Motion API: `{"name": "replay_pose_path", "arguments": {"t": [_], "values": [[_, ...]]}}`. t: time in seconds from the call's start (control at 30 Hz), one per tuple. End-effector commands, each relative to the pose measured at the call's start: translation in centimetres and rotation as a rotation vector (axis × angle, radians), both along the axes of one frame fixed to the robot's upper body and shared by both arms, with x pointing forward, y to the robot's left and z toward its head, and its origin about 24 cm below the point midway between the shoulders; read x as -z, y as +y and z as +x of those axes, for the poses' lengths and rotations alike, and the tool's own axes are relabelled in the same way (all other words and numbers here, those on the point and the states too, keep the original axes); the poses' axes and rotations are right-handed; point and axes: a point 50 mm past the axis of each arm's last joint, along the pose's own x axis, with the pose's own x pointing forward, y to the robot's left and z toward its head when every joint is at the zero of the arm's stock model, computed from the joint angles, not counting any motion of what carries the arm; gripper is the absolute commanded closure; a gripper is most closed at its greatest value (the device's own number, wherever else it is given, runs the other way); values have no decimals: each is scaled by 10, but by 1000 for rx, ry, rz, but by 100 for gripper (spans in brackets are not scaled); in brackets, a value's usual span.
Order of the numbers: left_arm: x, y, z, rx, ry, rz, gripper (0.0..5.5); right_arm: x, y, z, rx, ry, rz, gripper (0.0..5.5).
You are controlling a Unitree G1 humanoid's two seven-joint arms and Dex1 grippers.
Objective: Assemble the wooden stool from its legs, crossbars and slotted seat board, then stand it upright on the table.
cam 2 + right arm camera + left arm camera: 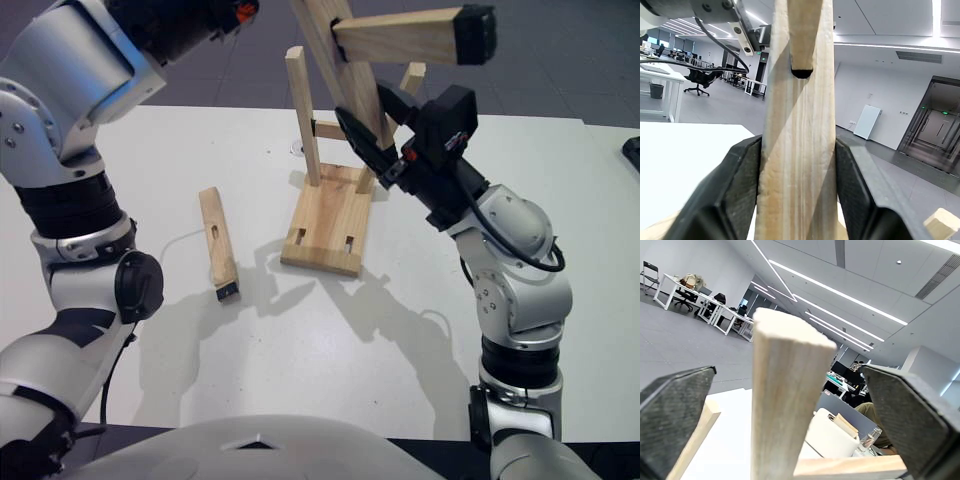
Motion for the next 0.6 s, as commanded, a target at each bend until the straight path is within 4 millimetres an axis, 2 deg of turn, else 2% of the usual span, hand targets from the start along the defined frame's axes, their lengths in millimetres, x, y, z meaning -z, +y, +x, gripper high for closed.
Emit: {"name": "replay_pose_path", "arguments": {"t": [0.03,0.6], "values": [[7,3,4,-27,19,11,93,-2,0,-1,2,-23,-17,344],[15,1,6,-60,13,28,364,4,-1,0,31,-21,-65,344]]}}
